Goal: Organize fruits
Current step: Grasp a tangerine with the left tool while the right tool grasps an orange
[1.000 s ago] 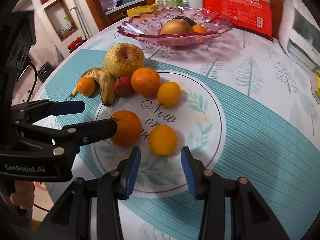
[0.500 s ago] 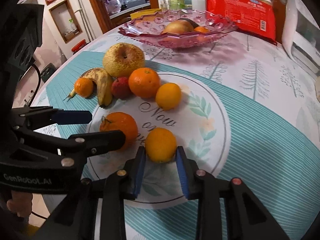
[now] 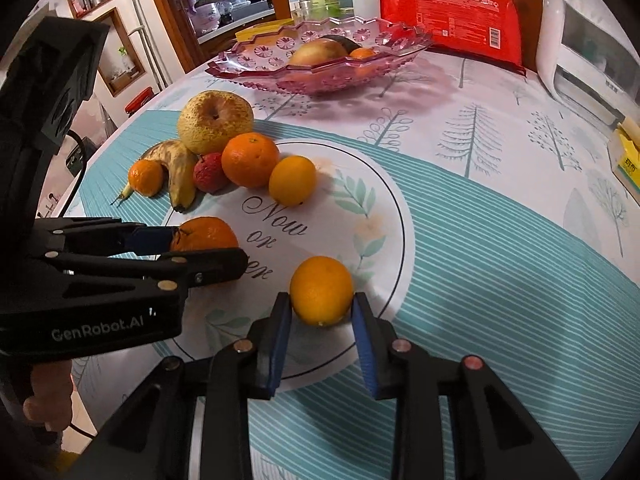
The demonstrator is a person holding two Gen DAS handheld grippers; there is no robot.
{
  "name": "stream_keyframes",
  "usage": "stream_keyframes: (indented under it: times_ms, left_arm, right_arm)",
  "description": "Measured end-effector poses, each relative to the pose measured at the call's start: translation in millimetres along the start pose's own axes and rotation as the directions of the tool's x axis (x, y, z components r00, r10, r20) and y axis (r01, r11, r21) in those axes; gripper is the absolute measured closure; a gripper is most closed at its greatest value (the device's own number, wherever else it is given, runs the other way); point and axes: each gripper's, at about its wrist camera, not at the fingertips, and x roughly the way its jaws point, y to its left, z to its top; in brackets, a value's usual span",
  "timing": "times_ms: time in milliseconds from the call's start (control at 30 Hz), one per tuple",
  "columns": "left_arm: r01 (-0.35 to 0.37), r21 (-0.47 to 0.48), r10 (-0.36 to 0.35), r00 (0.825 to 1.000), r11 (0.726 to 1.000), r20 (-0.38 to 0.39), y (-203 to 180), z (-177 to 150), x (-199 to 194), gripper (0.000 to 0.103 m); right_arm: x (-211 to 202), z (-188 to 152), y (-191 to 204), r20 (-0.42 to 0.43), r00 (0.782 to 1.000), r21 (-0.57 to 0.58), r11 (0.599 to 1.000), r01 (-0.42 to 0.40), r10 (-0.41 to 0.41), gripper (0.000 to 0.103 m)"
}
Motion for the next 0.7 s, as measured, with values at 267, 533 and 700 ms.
stream_keyframes:
  times_ms: [267,533,700]
  left_arm:
    - [-0.014,0.022,0.013,1.0,1.0,0.017,-1.3,0.6,-11.0,0.06]
    - [-0.065,0.077,0.059,0.995,0.995,0.077,-6.8,10.3,-61.7,0.06]
    - [-0.105,0.099,0.092,0.987,0.989,0.13,-5.4,22.7,-110.0,0.06]
  right_arm:
    - [-3.9,3.2,2.8,0.015,1.0,0.001,1.0,0.005,-0.005,0.072]
    - [-31.0,20.4,12.0,0.079,0.997,0.012,1.0,-0.014,0.013,0.072]
    - [-57.9,36.6,17.2,0.144,0.989,0.038,0.998,-0.04,0.034,0.072]
